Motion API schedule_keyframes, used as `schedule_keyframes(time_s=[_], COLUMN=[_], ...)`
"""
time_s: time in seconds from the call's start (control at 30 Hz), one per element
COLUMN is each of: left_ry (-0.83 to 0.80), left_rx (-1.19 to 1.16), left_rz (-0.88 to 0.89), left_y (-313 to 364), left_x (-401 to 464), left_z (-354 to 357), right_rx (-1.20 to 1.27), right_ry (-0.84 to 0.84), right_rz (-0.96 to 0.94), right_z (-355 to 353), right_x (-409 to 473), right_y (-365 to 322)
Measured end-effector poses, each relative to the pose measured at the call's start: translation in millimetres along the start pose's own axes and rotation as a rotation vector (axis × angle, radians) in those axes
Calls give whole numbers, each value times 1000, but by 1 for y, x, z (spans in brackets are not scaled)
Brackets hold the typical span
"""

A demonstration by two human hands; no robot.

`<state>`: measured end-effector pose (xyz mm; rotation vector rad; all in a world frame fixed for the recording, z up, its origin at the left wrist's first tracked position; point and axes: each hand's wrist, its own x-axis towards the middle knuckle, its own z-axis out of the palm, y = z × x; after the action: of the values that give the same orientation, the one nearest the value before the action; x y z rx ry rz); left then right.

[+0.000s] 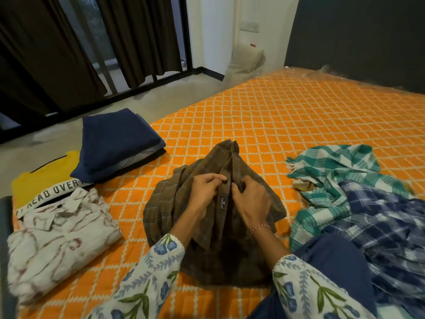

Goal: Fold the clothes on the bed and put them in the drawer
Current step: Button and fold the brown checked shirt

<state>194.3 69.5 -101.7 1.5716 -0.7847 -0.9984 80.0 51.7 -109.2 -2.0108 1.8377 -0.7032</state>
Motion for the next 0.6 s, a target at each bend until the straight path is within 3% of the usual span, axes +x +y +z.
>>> schedule_keyframes(time_s=[0.1, 0.23, 0.4, 0.6], left_ry=[-52, -33, 42, 49], left_rx=[13, 61, 140, 238], left_rz=[-32, -34, 37, 73], left_y=[3, 4, 5, 7], left_x=[-3, -4, -5, -8], left_z=[4, 5, 5, 6], right_rx=[-5, 206, -115, -59], right_ry=[-8, -7, -2, -8], right_rz=[-29, -10, -103, -43], right_z=[-4, -7, -10, -12], right_x=[2, 1, 9, 13], right_y=[-2, -8, -13, -24])
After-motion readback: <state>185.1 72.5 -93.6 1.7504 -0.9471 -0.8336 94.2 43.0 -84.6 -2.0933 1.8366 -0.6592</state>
